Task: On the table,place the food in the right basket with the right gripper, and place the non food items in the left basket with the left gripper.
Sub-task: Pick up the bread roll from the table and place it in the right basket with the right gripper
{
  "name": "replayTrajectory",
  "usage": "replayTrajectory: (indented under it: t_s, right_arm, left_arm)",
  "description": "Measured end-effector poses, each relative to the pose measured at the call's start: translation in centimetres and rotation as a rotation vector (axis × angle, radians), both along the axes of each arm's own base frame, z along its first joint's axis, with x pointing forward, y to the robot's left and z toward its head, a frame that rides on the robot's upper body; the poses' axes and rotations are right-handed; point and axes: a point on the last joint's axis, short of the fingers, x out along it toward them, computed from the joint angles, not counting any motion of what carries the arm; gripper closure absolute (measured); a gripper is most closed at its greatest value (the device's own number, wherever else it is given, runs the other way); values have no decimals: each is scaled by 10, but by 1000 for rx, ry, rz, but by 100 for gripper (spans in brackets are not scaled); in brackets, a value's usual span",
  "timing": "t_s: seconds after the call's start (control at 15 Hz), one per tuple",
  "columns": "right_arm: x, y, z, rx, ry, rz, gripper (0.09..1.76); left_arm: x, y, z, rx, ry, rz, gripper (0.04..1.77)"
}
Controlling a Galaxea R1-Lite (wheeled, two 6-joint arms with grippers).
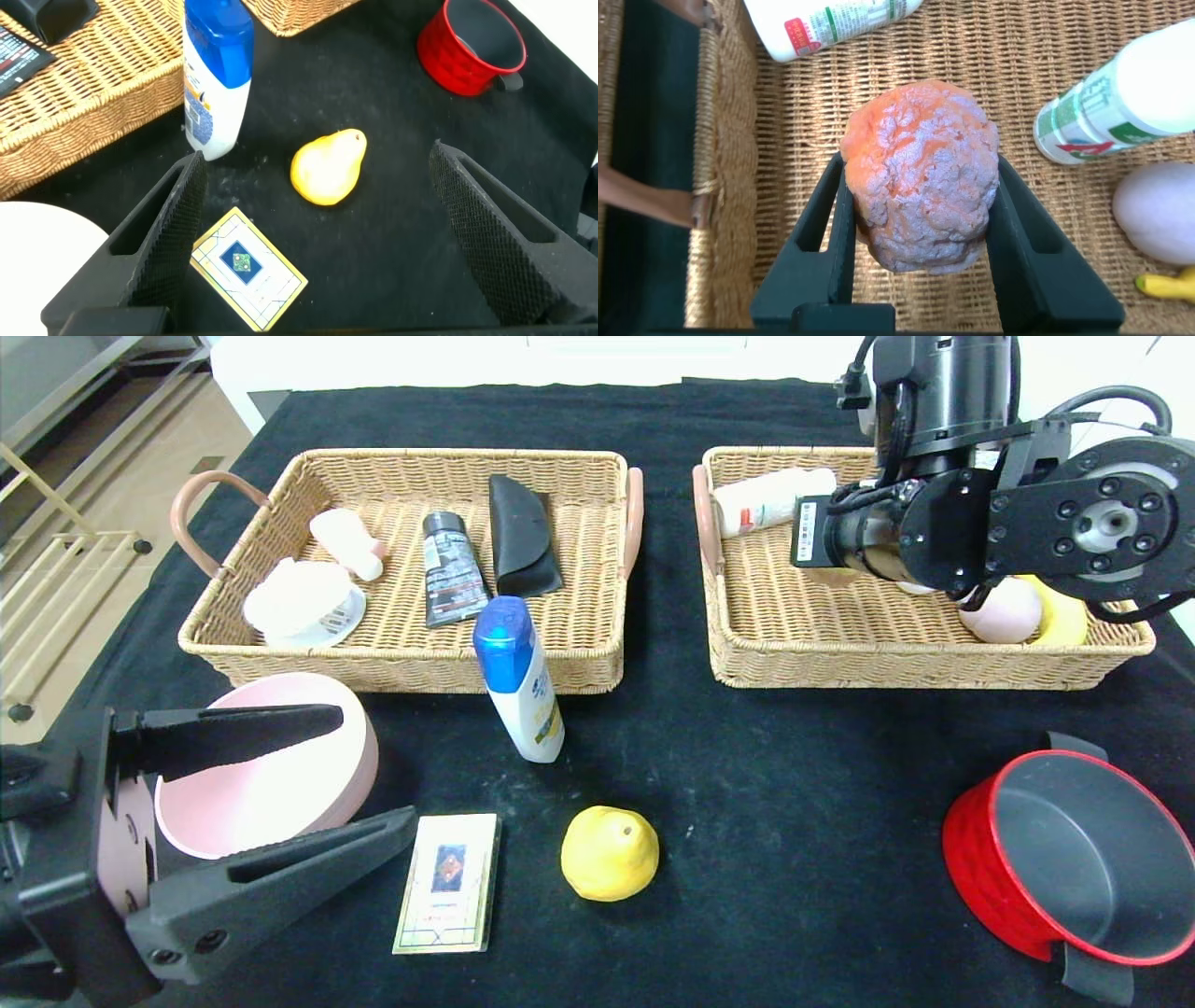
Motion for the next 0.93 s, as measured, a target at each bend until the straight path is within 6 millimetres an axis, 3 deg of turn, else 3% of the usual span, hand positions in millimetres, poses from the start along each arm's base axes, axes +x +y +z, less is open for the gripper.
replayTrajectory:
  t_s: [0.13, 0.47, 0.93]
  right_arm:
    - [4, 2, -4, -9, 3, 0, 98]
    - [7, 5, -9, -14, 13, 2, 58]
    - [6, 6, -9, -25, 16, 8, 32]
  left_arm:
    - [0, 0, 0, -1, -1, 1, 9]
    - [1, 0, 0, 0, 1, 2, 9]
    - [2, -1, -2, 5, 10, 0, 9]
